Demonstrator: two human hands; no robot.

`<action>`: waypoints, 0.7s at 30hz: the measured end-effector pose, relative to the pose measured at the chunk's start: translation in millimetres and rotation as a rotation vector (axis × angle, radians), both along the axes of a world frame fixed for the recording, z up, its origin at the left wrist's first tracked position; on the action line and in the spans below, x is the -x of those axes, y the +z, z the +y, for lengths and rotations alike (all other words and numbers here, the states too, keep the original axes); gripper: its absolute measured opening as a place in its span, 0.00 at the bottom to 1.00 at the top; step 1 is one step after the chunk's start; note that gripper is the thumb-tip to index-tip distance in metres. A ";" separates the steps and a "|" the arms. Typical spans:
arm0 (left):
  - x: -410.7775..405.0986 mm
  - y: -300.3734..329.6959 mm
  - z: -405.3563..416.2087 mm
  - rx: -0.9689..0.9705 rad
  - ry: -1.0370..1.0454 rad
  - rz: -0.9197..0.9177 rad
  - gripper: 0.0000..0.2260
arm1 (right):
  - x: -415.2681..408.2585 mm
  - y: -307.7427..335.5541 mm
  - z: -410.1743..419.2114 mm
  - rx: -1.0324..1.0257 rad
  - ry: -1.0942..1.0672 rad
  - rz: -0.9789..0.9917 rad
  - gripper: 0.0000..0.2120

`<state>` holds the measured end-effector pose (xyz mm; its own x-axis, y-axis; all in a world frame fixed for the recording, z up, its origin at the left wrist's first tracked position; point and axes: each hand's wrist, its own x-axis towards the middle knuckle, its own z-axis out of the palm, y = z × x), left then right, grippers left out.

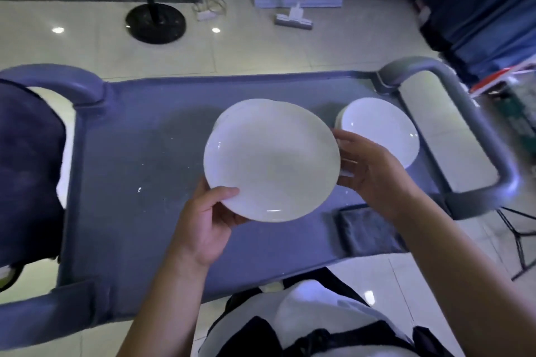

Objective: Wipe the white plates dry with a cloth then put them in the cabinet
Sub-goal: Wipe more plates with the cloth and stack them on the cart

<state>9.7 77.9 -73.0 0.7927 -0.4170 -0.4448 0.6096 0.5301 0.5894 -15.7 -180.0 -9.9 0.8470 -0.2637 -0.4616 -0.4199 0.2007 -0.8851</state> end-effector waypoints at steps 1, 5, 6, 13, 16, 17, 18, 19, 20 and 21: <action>0.5 -0.3 -6.4 -0.023 -0.030 -0.029 0.28 | 10.9 -4.1 -15.5 0.086 -0.052 0.034 0.14; 4.1 -3.5 -23.4 -0.113 -0.062 -0.132 0.31 | 67.5 -37.3 -67.5 0.744 0.041 0.255 0.16; 3.8 -4.4 -26.7 -0.129 -0.067 -0.133 0.31 | 84.7 -48.2 -73.5 0.859 0.134 0.310 0.18; -2.9 3.0 -35.2 -0.142 -0.105 -0.139 0.29 | 168.2 -135.9 -78.6 1.367 0.738 0.271 0.39; -0.7 9.1 -38.3 -0.181 -0.117 -0.159 0.29 | 162.9 -138.1 -90.0 1.440 0.692 0.151 0.36; 0.3 10.6 -39.5 -0.194 -0.127 -0.174 0.29 | 160.8 -136.9 -93.6 1.450 0.701 0.118 0.35; 1.0 11.2 -41.3 -0.207 -0.134 -0.187 0.29 | 159.6 -136.5 -97.5 1.453 0.712 0.096 0.34; 1.5 12.0 -43.8 -0.216 -0.140 -0.196 0.29 | 158.5 -136.9 -101.7 1.444 0.721 0.083 0.32; 1.9 12.3 -46.6 -0.221 -0.145 -0.202 0.29 | 157.3 -136.2 -105.6 1.447 0.720 0.075 0.29; 2.4 12.8 -50.4 -0.224 -0.149 -0.212 0.29 | 155.3 -134.9 -109.5 1.436 0.708 0.059 0.25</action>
